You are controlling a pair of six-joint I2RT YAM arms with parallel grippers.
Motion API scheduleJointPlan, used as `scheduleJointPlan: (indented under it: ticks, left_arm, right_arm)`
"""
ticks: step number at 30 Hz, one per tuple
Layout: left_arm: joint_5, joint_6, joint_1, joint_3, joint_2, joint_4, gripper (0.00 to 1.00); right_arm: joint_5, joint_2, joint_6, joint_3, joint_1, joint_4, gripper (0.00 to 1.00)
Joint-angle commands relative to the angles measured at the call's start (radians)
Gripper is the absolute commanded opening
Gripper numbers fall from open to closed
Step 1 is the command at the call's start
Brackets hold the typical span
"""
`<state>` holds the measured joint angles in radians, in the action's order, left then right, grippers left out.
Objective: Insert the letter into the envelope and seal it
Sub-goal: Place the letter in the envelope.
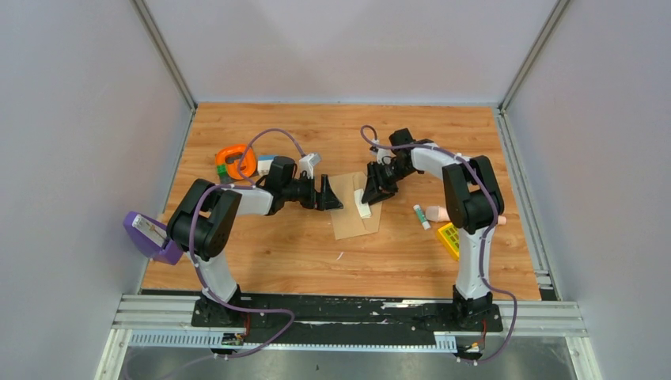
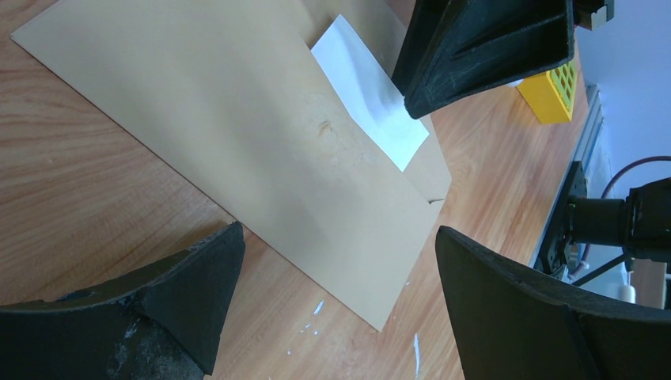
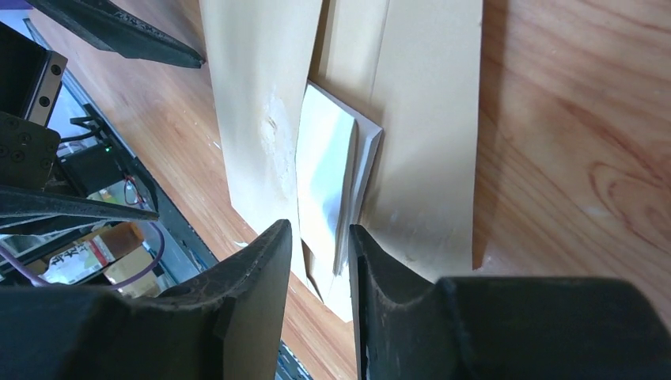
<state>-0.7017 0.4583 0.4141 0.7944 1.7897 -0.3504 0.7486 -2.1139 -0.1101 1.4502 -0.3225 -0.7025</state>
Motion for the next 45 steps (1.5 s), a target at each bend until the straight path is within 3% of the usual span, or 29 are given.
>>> scheduleJointPlan:
  ticks: [1,24,45]
  left_arm:
    - [0.009,-0.018,0.008,-0.004,-0.015,0.045,1.00]
    - [0.009,-0.017,0.008,-0.004,-0.018,0.040,1.00]
    - [0.008,-0.017,0.008,-0.006,-0.023,0.037,1.00]
  right_arm:
    - [-0.048,0.075,0.029,0.043,-0.005,-0.012,0.34]
    - [-0.023,0.037,0.042,0.032,-0.006,-0.027,0.15]
    - [-0.036,0.013,0.065,0.026,-0.013,-0.048,0.18]
